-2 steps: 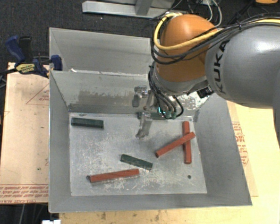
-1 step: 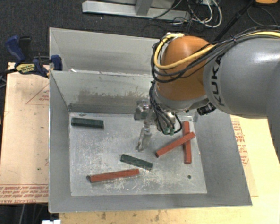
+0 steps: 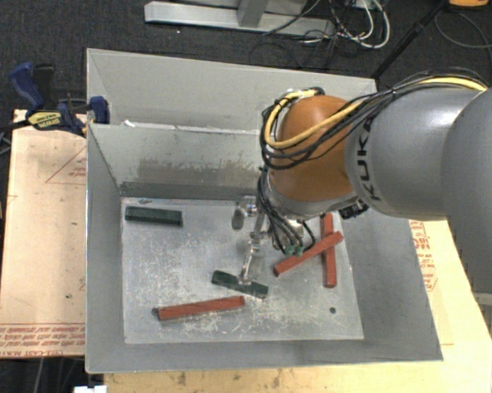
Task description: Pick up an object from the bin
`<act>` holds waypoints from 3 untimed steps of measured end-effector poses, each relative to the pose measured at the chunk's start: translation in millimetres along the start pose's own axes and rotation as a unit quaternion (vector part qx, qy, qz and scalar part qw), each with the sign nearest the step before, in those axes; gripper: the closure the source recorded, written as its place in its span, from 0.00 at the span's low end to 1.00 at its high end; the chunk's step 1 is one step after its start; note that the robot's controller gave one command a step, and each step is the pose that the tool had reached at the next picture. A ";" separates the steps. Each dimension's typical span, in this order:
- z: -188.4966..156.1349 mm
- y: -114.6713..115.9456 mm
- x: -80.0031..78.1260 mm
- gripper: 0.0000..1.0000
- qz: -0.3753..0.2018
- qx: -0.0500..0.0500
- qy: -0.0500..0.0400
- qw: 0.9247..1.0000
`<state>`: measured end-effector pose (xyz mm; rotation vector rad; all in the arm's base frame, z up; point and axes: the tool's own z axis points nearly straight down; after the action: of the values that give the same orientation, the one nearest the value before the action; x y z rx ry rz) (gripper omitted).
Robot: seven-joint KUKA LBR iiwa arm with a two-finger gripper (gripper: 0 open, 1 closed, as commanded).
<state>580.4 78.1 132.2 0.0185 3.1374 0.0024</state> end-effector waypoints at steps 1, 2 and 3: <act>61.7 -38.4 45.7 1.00 -0.132 0.000 0.002 0.991; 61.7 -38.3 45.5 0.00 -0.132 0.000 0.001 0.991; 61.8 -38.3 45.6 0.00 -0.133 0.000 0.001 0.991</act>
Offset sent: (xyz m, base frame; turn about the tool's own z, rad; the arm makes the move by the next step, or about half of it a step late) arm 0.0000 0.0000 0.0000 0.0000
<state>534.6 40.4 70.2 -0.3979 3.1146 0.0024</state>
